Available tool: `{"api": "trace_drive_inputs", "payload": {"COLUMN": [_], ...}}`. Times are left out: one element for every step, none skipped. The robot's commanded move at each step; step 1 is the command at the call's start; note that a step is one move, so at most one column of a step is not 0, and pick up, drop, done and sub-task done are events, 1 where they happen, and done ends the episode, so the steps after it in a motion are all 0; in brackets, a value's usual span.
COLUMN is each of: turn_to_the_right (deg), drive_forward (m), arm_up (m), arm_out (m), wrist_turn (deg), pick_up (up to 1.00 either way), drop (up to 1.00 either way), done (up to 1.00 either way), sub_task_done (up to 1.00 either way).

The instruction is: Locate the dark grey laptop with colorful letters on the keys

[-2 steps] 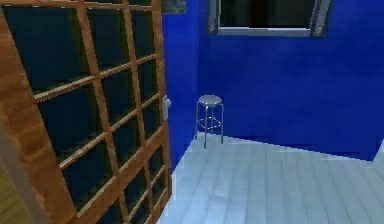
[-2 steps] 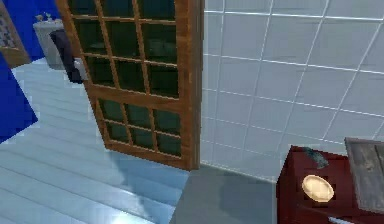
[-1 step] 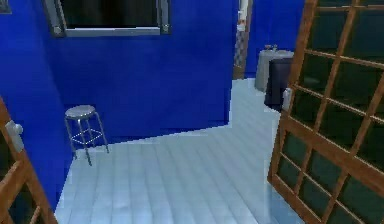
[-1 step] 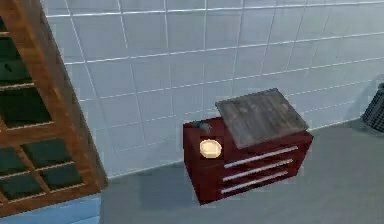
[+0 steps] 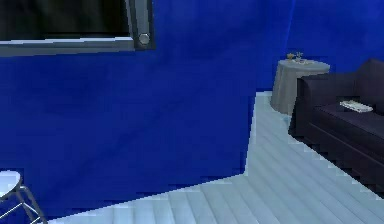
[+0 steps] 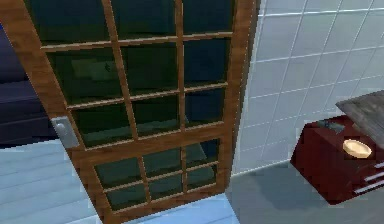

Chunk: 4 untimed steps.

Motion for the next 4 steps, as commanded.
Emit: {"api": "trace_drive_inputs", "payload": {"turn_to_the_right": [3.0, 0.0, 45.0, 12.0], "drive_forward": [0.00, 0.75, 0.00, 0.00], "arm_up": [0.00, 0.00, 0.00, 0.00], "arm_out": [0.00, 0.00, 0.00, 0.00], "wrist_turn": [0.0, 0.0, 0.0, 0.0], "pick_up": [0.00, 0.00, 0.00, 0.00], "drop": [0.00, 0.00, 0.00, 0.00], "done": [0.00, 0.00, 0.00, 0.00], "sub_task_done": [0.00, 0.00, 0.00, 0.00]}}
